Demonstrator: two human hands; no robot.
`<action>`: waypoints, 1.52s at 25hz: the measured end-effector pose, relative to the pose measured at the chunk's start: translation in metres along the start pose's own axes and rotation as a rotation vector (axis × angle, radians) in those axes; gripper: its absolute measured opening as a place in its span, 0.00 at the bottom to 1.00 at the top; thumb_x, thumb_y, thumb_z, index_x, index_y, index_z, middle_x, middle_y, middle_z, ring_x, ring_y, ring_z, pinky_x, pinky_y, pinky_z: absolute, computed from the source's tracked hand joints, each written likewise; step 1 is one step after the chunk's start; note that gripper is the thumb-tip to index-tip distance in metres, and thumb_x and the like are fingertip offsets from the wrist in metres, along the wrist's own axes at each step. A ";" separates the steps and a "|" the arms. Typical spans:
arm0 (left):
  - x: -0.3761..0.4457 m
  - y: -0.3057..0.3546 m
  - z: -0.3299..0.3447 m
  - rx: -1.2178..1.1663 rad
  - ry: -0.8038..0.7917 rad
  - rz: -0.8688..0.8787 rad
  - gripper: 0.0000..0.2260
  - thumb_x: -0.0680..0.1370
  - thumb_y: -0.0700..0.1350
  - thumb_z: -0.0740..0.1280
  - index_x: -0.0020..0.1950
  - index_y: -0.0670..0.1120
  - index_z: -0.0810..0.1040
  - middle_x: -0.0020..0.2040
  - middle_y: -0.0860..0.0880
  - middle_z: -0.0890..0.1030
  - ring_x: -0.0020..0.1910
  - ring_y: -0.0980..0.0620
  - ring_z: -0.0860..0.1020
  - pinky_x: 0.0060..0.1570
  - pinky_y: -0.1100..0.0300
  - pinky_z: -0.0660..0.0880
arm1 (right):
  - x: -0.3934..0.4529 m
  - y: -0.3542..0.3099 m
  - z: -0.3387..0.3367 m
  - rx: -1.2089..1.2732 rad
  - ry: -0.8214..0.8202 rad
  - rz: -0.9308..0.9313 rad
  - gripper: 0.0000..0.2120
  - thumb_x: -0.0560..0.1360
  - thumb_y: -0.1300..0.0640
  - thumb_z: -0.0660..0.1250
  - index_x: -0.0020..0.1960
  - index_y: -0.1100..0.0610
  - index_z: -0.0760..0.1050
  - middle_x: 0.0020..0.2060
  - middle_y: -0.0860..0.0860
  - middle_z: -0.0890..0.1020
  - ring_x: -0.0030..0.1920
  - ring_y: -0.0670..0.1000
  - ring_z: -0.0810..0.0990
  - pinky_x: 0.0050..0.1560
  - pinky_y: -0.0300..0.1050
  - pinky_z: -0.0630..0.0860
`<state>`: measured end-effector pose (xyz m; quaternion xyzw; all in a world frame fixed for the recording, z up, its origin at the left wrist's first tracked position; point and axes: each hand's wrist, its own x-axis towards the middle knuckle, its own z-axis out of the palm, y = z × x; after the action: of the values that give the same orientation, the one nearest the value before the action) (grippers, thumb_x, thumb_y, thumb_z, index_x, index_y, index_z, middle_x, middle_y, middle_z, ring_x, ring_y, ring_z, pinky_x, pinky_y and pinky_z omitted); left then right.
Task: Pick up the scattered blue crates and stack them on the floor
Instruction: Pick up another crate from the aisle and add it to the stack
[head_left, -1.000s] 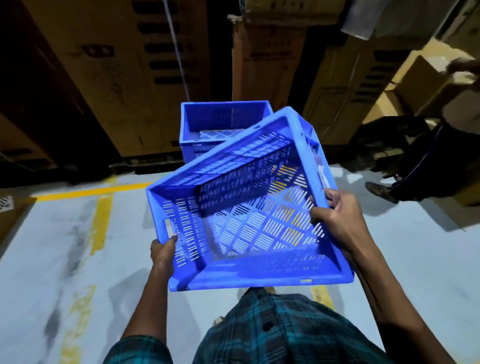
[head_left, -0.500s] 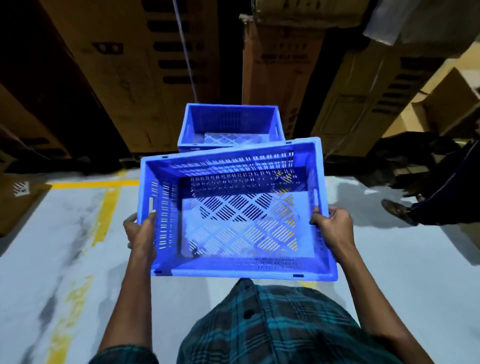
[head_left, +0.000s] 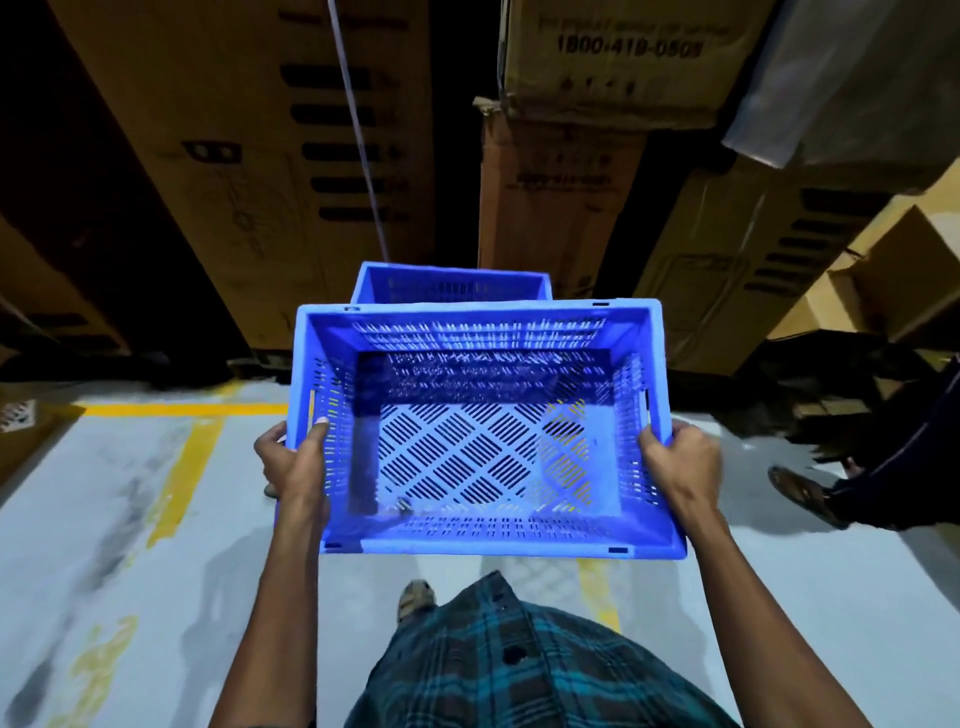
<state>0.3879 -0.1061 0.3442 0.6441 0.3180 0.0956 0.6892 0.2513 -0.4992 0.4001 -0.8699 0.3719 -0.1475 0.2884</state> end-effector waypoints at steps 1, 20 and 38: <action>0.009 0.005 0.013 -0.005 -0.005 0.018 0.22 0.67 0.57 0.73 0.56 0.57 0.70 0.54 0.44 0.81 0.57 0.47 0.74 0.68 0.55 0.65 | 0.013 -0.006 0.005 -0.016 0.008 0.000 0.26 0.67 0.41 0.59 0.48 0.60 0.82 0.40 0.63 0.84 0.42 0.65 0.82 0.41 0.52 0.78; 0.202 0.114 0.191 0.322 -0.047 0.212 0.25 0.67 0.54 0.75 0.60 0.51 0.70 0.56 0.45 0.81 0.60 0.41 0.75 0.68 0.47 0.61 | 0.198 -0.158 0.104 -0.218 0.069 0.163 0.17 0.72 0.51 0.66 0.50 0.64 0.79 0.48 0.66 0.82 0.49 0.68 0.80 0.46 0.52 0.77; 0.233 0.134 0.288 0.850 -0.026 0.276 0.19 0.69 0.57 0.73 0.58 0.55 0.77 0.62 0.39 0.77 0.66 0.38 0.70 0.67 0.45 0.59 | 0.341 -0.146 0.167 -0.045 -0.192 0.108 0.25 0.70 0.38 0.63 0.39 0.61 0.80 0.39 0.60 0.83 0.42 0.63 0.82 0.41 0.48 0.77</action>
<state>0.7688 -0.1977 0.3885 0.9076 0.2312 0.0393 0.3481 0.6438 -0.6016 0.3716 -0.8650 0.3919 -0.0394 0.3109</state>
